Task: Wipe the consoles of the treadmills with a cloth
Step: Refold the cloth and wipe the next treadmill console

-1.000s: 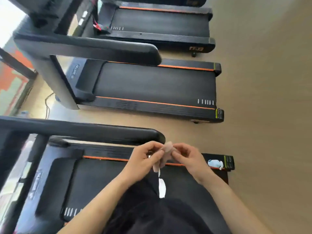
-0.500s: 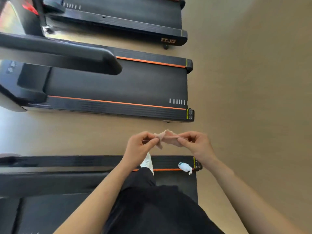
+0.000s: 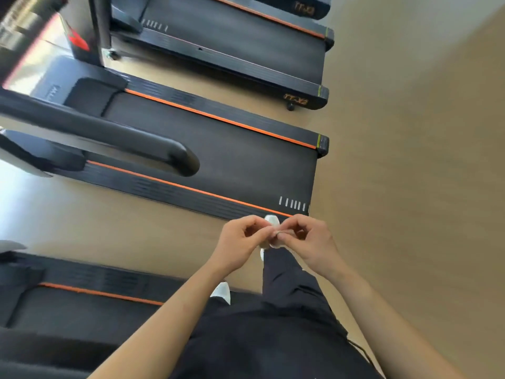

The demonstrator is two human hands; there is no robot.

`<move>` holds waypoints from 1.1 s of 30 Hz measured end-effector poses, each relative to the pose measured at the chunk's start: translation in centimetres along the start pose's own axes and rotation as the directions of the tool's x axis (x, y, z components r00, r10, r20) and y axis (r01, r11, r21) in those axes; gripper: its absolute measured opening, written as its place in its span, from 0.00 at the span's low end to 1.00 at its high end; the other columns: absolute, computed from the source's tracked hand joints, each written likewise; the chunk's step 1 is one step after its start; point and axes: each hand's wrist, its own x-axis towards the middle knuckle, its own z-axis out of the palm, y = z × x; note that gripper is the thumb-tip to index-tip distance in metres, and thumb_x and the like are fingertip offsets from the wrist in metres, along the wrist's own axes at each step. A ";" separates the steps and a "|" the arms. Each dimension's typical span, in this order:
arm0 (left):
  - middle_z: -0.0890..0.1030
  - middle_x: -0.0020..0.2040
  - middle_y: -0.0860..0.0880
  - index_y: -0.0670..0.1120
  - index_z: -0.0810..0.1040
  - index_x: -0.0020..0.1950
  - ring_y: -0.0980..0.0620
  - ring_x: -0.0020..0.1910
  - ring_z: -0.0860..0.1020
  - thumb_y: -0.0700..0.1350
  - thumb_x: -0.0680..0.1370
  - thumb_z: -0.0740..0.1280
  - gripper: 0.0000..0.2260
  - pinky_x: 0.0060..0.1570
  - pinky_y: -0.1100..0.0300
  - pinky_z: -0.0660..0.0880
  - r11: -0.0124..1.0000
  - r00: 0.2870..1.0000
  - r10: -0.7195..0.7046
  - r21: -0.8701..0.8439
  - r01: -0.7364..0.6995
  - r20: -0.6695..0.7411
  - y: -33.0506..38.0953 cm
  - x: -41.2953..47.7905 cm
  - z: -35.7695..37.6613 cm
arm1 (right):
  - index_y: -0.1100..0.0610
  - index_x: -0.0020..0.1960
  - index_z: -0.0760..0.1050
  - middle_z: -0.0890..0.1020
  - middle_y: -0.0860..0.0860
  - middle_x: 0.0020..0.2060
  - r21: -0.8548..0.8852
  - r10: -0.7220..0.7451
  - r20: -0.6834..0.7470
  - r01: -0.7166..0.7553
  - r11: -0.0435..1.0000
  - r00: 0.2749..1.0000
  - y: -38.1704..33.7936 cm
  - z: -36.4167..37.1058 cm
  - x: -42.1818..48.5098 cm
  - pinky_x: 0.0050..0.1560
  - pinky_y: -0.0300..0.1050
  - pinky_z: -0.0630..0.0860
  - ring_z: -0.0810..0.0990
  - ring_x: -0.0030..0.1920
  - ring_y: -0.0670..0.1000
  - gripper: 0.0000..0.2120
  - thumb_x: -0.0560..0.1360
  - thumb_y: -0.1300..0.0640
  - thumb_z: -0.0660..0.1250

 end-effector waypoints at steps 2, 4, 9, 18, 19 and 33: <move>0.87 0.39 0.50 0.46 0.86 0.48 0.51 0.39 0.85 0.48 0.78 0.74 0.06 0.45 0.53 0.81 0.999 1.000 0.007 0.038 -0.006 -0.028 1.0 3.3 -0.1 | 0.49 0.42 0.83 0.85 0.43 0.37 -0.017 -0.023 0.025 0.024 1.000 0.999 0.1 -1.9 3.7 0.43 0.34 0.76 0.81 0.38 0.42 0.11 0.73 0.65 0.76; 0.87 0.41 0.51 0.50 0.85 0.49 0.49 0.42 0.85 0.55 0.77 0.73 0.09 0.48 0.47 0.82 0.992 0.998 0.007 0.125 0.002 -0.070 2.1 6.8 -0.2 | 0.49 0.43 0.83 0.84 0.40 0.37 -0.061 -0.035 0.071 0.039 0.997 0.997 0.4 -4.1 8.1 0.43 0.33 0.75 0.81 0.39 0.41 0.10 0.73 0.64 0.76; 0.86 0.44 0.52 0.52 0.84 0.49 0.51 0.44 0.84 0.51 0.77 0.70 0.05 0.51 0.46 0.81 0.983 0.980 -0.025 0.175 0.060 -0.196 6.1 16.5 0.1 | 0.46 0.61 0.77 0.83 0.44 0.43 -0.132 -0.001 0.308 0.044 0.990 0.951 -0.3 -9.5 19.1 0.46 0.39 0.79 0.82 0.44 0.44 0.16 0.75 0.51 0.76; 0.86 0.45 0.51 0.47 0.84 0.50 0.57 0.44 0.83 0.40 0.77 0.74 0.03 0.49 0.61 0.79 0.989 0.890 0.013 0.135 0.055 -0.455 13.8 27.0 -1.7 | 0.53 0.47 0.86 0.86 0.52 0.39 -0.042 -0.114 0.419 0.145 0.989 0.901 -7.3 -13.3 34.2 0.46 0.55 0.80 0.84 0.42 0.55 0.04 0.77 0.54 0.73; 0.87 0.44 0.52 0.48 0.84 0.49 0.57 0.44 0.83 0.41 0.77 0.75 0.03 0.49 0.59 0.80 0.991 0.864 0.010 0.119 0.058 -0.503 14.1 27.7 -2.6 | 0.53 0.47 0.86 0.86 0.51 0.39 -0.035 -0.136 0.437 0.168 0.985 0.889 -8.5 -13.2 35.7 0.46 0.52 0.80 0.84 0.42 0.54 0.05 0.77 0.53 0.74; 0.85 0.44 0.61 0.51 0.82 0.48 0.59 0.45 0.82 0.37 0.79 0.69 0.08 0.49 0.66 0.76 0.997 0.638 0.001 0.047 0.056 -0.770 14.3 36.8 -21.8 | 0.56 0.48 0.85 0.88 0.54 0.39 -0.013 -0.290 0.684 0.408 0.913 0.670 -26.4 -1.1 56.6 0.51 0.56 0.82 0.87 0.44 0.56 0.12 0.80 0.49 0.69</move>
